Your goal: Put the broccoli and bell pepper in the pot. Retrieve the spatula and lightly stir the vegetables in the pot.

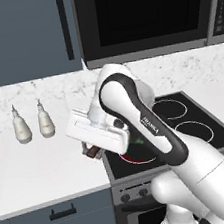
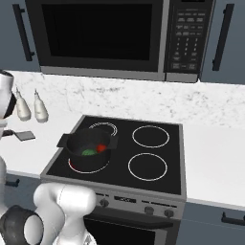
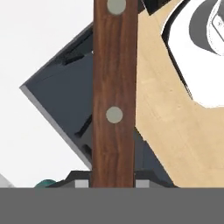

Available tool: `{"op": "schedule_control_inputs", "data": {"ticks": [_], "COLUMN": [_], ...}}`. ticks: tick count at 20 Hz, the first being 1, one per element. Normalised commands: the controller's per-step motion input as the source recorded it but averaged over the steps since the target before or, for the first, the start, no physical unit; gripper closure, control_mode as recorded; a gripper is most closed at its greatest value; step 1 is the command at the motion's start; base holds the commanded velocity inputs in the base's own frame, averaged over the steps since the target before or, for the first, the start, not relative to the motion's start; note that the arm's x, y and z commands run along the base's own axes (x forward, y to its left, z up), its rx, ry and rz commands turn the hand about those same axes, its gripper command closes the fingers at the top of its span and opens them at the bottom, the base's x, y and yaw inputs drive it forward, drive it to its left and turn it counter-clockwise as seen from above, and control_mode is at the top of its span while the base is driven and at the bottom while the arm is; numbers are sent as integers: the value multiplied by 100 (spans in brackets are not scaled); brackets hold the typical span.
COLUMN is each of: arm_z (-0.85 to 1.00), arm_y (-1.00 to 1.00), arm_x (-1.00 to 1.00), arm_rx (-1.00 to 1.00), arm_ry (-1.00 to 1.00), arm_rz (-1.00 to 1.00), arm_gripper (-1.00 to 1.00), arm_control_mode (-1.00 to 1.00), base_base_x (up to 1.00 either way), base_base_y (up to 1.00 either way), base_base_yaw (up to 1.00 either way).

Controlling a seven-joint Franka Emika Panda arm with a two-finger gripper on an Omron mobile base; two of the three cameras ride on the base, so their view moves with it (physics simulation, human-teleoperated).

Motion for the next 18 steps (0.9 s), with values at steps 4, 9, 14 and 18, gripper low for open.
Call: {"op": "schedule_control_inputs", "data": {"ticks": [4,9,14,18], "arm_z": [75,88,69,68], "arm_y": [-62,-67,-73,-93], "arm_x": [-60,-24,0,7], "arm_rx": [24,22,25,32], "arm_ry": [5,10,17,14], "arm_rz": [-32,-30,-31,-21], "arm_gripper": [100,100,100,100], "arm_control_mode": [-100,-100,-100,-100], "base_base_x": [0,0,0,0], "base_base_y": [0,0,0,0], "base_base_yaw": [0,0,0,0]}}
